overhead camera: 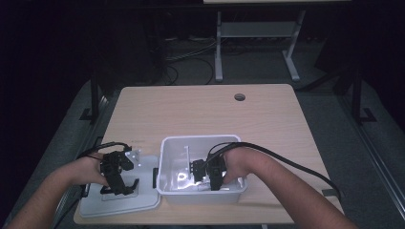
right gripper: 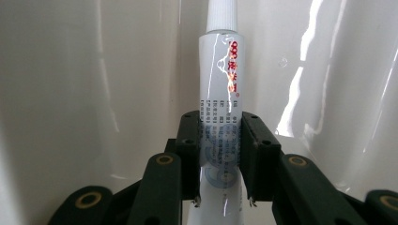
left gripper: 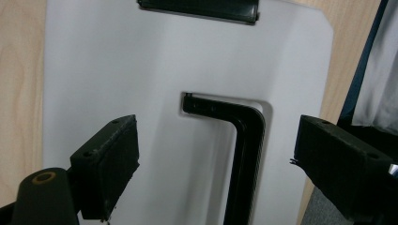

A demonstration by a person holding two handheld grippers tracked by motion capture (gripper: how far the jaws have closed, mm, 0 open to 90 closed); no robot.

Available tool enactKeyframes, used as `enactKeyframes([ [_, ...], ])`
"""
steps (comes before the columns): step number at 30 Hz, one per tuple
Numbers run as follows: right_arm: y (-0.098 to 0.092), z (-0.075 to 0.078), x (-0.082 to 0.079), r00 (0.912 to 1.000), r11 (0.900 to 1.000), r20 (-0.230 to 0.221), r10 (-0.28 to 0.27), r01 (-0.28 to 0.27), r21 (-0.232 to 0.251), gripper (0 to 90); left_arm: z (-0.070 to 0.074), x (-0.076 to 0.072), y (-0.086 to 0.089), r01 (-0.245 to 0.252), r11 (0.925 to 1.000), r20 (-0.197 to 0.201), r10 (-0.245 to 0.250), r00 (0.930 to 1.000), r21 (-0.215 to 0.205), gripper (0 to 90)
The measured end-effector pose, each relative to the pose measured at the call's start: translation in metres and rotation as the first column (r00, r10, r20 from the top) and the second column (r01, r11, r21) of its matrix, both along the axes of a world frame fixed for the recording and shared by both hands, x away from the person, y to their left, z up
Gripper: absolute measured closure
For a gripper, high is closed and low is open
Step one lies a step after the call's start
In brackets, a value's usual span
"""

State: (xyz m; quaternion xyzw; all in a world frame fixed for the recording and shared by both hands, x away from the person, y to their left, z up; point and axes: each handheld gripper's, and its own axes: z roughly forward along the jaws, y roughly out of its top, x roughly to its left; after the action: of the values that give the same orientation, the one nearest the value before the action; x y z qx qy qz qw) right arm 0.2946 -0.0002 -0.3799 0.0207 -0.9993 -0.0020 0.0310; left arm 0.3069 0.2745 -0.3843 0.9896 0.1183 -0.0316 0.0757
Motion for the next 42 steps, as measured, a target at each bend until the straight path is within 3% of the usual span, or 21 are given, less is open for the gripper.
enactKeyframes([
  [15, -0.001, -0.014, 0.002, 1.0, 1.0, -0.003, 0.009, -0.009, 0.009, 70.4, 0.0, 0.001, 0.0, -0.002, 1.0, -0.002, 0.002, 1.0, -0.004, 13.6],
  [29, -0.001, -0.014, 0.003, 1.0, 1.0, 0.004, 0.002, -0.002, 0.011, 69.0, 0.0, 0.001, 0.0, -0.003, 1.0, -0.002, 0.003, 1.0, -0.005, 13.6],
  [42, -0.002, -0.011, 0.004, 1.0, 1.0, 0.004, -0.007, 0.007, 0.017, 61.5, -0.001, 0.002, 0.0, -0.004, 1.0, -0.003, 0.004, 1.0, 0.002, 13.7],
])
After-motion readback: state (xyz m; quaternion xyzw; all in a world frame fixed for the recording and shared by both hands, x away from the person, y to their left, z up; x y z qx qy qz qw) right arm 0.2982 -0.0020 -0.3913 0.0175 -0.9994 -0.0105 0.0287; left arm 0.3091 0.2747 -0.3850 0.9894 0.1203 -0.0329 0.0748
